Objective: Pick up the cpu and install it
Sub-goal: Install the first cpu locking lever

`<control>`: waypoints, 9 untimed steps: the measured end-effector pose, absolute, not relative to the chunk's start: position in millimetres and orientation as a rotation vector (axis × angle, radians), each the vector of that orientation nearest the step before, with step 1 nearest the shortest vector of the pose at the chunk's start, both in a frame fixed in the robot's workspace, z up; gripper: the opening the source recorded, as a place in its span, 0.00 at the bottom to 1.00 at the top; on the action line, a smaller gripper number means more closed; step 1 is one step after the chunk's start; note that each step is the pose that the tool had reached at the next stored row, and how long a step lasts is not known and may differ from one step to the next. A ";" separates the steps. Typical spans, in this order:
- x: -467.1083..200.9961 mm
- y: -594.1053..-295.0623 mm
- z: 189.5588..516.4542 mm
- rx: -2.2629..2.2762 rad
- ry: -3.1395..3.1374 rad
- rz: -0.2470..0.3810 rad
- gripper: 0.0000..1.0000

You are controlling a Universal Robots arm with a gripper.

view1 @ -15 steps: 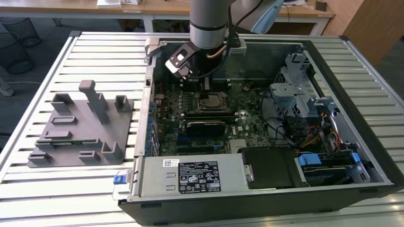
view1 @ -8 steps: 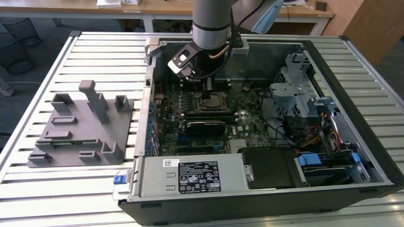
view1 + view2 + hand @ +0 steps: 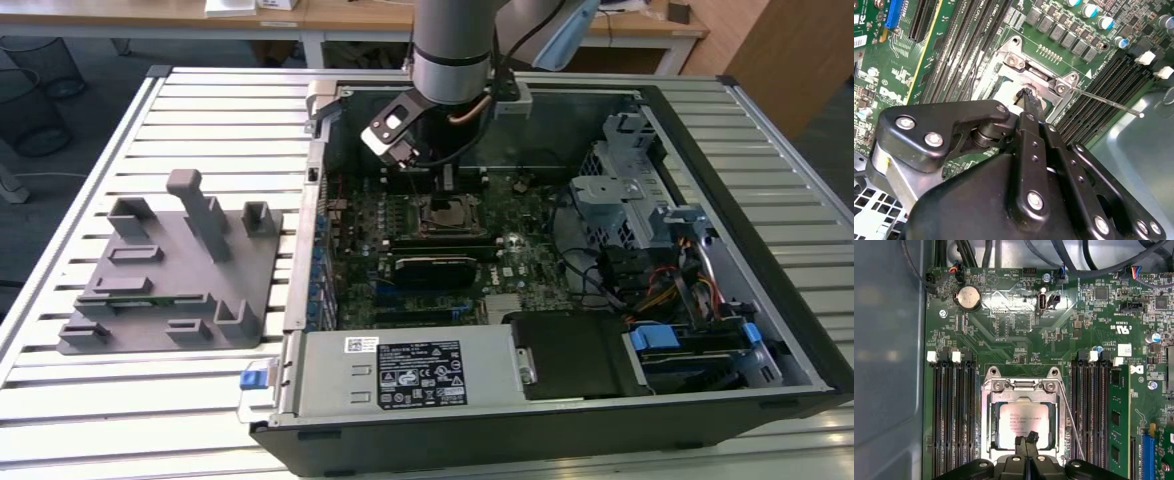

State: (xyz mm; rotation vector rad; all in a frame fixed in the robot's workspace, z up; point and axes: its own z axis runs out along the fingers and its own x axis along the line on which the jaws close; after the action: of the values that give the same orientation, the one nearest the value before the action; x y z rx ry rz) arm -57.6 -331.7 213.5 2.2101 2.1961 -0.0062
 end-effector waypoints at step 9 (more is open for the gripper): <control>-57.5 -331.7 218.6 2.210 2.196 -0.006 0.11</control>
State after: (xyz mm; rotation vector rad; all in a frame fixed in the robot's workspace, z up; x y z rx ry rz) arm -57.5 -331.7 218.6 2.2101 2.1961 -0.0062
